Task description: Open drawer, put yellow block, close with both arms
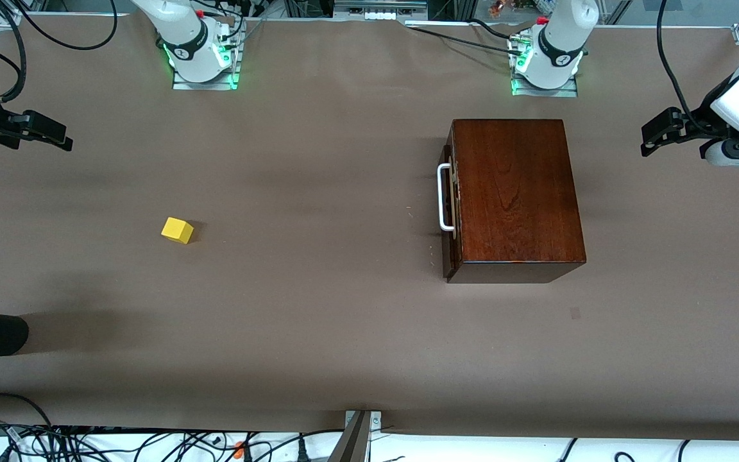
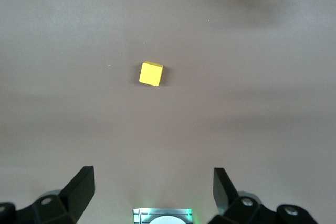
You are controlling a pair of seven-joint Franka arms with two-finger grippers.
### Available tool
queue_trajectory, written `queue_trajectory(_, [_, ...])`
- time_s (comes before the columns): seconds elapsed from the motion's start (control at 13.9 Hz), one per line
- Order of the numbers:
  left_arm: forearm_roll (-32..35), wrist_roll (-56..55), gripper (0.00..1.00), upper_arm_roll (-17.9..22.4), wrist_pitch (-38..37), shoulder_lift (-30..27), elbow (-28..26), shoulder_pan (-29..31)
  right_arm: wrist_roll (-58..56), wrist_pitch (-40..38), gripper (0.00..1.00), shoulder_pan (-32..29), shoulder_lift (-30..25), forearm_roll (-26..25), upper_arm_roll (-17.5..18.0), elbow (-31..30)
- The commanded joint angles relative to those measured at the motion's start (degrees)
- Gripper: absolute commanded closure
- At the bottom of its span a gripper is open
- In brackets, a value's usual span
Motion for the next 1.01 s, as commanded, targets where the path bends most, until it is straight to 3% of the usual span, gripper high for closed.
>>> queue_trajectory(0.0, [-1.64, 0.37, 0.00, -0.44, -0.10, -1.00, -0.57, 0.78, -0.60, -1.20, 0.00, -0.80, 0.06, -0.06, 0.52, 1.06])
queue_trajectory(0.72, [-4.46, -0.07, 0.00, -0.70, -0.10, -0.21, -0.13, 0.78, -0.60, -1.11, 0.00, -0.80, -0.03, 0.02, 0.52, 1.15])
queue_trajectory(0.94, [-4.54, -8.83, 0.00, -6.66, 0.16, 0.23, 0.13, 0.60, -0.69, -1.11, 0.00, -0.80, 0.06, 0.02, 0.52, 1.15])
